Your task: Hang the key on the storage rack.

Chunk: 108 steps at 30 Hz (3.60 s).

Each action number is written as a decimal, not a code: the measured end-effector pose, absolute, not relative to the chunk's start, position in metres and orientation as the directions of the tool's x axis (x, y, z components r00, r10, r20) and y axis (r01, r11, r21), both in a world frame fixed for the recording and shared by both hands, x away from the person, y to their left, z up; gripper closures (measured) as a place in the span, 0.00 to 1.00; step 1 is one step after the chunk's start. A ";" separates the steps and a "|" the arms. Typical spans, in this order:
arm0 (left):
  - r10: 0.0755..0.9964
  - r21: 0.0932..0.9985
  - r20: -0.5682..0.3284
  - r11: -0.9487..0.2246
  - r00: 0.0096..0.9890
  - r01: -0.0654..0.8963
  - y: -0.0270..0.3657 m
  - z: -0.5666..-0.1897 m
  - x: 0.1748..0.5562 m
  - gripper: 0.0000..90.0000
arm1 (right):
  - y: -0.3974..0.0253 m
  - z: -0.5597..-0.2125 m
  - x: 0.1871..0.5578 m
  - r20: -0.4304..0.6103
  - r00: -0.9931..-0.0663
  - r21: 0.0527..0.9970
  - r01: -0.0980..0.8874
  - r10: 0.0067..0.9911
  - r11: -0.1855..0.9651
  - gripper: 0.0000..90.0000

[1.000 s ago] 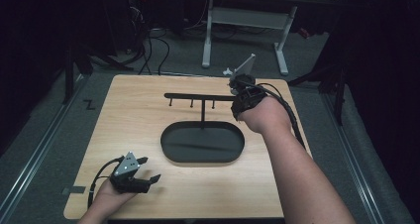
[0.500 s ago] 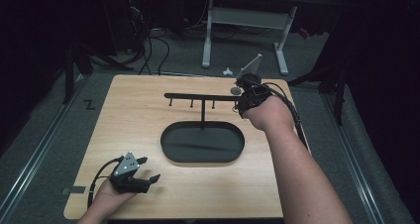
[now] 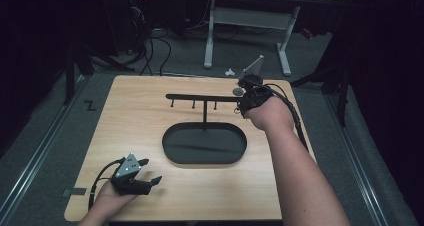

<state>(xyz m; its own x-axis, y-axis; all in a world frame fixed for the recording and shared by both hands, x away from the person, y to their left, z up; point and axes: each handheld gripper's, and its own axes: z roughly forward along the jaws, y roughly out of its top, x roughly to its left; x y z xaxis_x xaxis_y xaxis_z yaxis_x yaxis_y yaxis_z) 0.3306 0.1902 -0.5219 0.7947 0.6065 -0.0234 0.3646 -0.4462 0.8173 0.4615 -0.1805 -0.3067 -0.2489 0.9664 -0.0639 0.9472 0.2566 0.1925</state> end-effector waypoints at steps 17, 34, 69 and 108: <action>0.606 0.818 -0.024 -0.445 0.795 0.364 0.191 -0.522 0.331 0.23 | -0.178 -0.305 0.463 -0.061 -0.235 0.193 0.951 0.970 0.243 0.74; 0.608 0.818 -0.022 -0.446 0.794 0.364 0.191 -0.522 0.331 0.23 | -0.178 -0.302 0.461 -0.073 -0.227 0.203 0.950 0.971 0.237 0.69; 0.625 0.826 -0.022 -0.428 0.780 0.367 0.192 -0.521 0.331 0.21 | -0.207 -0.344 0.430 -0.046 -0.174 0.218 0.959 0.984 0.180 0.46; 0.626 0.817 -0.014 -0.442 0.780 0.369 0.190 -0.523 0.331 0.21 | -0.262 -0.501 0.313 0.036 -0.085 0.508 0.859 0.996 0.055 0.48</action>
